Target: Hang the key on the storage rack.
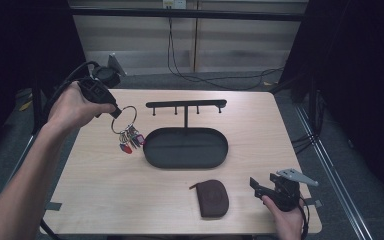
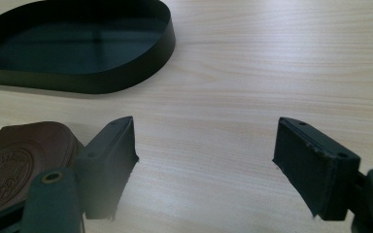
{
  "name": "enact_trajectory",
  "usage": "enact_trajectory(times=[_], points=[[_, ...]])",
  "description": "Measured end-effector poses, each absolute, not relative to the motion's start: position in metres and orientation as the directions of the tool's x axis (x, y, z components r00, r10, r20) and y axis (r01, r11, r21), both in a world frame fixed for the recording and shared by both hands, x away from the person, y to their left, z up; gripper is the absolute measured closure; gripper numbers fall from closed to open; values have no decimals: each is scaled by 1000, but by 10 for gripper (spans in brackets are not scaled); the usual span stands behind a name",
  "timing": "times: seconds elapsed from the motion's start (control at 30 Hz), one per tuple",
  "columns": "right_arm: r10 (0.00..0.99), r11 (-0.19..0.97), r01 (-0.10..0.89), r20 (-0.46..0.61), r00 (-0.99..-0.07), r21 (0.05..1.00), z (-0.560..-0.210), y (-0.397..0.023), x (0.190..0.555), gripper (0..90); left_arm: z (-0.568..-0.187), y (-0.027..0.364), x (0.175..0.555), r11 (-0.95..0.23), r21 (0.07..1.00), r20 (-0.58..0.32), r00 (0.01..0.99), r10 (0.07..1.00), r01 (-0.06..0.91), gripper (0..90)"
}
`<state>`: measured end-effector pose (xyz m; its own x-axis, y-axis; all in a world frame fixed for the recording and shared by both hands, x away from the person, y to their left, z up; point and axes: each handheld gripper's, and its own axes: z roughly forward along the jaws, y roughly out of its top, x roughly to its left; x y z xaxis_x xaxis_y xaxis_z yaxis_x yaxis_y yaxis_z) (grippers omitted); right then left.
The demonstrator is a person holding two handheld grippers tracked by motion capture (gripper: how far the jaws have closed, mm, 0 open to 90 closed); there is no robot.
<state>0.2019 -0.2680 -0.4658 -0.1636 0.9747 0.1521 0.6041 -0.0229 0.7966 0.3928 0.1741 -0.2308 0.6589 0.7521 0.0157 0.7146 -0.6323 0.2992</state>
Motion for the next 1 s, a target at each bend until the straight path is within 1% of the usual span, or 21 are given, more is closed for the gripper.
enact_trajectory(times=[0.23,0.67,0.73,0.83,1.0], points=[[975,-21,603,151,-165,797,-466,-268,202,229,-231,160,395,-656,266,10,678,735,707,880],[974,-19,613,153,-166,790,-467,-268,202,229,-236,128,398,-702,244,2,723,691,670,880],[974,-23,613,156,-164,790,-467,-268,201,229,-239,117,400,-724,225,1,743,670,652,880],[974,-22,612,154,-164,790,-466,-268,201,230,-245,109,405,-723,221,-11,743,669,654,880],[974,-18,612,152,-167,791,-466,-269,200,230,-256,101,410,-740,211,-5,758,652,638,880]])
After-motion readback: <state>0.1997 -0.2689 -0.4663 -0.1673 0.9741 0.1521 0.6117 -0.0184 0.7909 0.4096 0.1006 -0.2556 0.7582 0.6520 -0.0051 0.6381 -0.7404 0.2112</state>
